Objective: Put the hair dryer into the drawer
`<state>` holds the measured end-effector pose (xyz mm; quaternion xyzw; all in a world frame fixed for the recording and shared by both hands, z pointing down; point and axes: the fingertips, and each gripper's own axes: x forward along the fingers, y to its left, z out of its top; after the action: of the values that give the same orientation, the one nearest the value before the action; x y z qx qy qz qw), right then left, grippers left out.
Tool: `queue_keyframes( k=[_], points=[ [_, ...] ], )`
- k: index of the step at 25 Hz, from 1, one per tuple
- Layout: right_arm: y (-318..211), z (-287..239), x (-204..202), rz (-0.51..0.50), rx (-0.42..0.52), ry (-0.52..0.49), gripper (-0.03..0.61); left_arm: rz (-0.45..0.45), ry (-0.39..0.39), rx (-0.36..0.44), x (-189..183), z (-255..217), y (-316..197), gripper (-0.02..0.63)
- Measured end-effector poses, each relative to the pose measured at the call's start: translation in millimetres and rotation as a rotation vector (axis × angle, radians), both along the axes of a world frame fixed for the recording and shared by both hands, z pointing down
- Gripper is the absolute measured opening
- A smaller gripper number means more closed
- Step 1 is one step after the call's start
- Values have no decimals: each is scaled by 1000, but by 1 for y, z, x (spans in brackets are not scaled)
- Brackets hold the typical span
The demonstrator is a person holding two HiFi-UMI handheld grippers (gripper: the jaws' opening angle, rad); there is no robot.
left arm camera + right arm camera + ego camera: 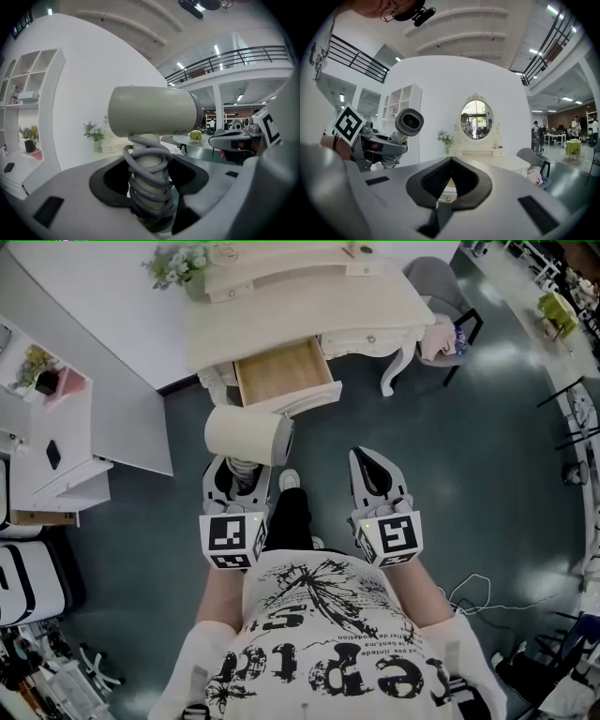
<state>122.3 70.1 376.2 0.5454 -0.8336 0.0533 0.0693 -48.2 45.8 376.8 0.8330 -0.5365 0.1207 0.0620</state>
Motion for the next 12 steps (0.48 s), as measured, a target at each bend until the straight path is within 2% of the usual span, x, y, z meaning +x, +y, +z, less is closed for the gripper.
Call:
queue_keyframes(
  k=[12],
  points=[
    [-163,9,-3,68,-24,59,17,60,35,-7,-3,9,-176,252]
  ],
)
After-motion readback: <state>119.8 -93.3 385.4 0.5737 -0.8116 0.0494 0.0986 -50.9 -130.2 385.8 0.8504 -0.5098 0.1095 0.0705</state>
